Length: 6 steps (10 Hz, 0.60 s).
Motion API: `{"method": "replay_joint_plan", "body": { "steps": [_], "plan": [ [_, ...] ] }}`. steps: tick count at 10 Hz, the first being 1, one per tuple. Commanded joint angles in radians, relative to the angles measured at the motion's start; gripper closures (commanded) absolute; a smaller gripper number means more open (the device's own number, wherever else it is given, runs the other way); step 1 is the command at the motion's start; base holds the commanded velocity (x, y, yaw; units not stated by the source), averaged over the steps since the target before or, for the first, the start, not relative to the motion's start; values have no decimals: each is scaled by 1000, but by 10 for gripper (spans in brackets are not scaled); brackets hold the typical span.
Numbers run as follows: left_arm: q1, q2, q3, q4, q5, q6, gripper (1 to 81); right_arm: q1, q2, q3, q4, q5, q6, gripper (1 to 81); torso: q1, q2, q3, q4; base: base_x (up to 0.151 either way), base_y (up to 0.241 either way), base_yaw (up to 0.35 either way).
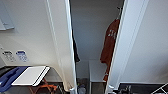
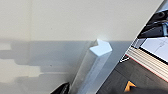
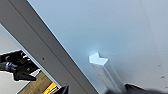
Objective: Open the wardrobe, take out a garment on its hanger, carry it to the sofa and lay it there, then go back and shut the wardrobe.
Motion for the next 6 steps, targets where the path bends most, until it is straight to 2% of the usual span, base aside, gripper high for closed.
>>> {"method": "replay_joint_plan", "body": {
  "steps": [1, 3, 4, 5, 6],
  "plan": [
    [123, -76, 373, 54, 6, -18, 10, -132, -167, 247, -137, 22, 35, 10, 0, 0, 0, 0, 0, 0, 0],
    [245, -240, 442, 141, -134, -18, 10, -173, -270, 268, -146, 101, 35, 10, 0, 0, 0, 0, 0, 0, 0],
    [334, -346, 470, 191, -235, -18, 10, -193, -319, 273, -148, 147, 36, 10, 0, 0, 0, 0, 0, 0, 0],
    [465, -465, 479, 259, -382, -20, 10, -213, -383, 278, -146, 204, 41, 10, 1, 0, 0, 0, 0, 0, 0],
    [593, -534, 464, 308, -514, -20, 10, -235, -440, 276, -146, 250, 48, 10, 1, 0, 1, 0, 0, 0, 0]
  ]
}}
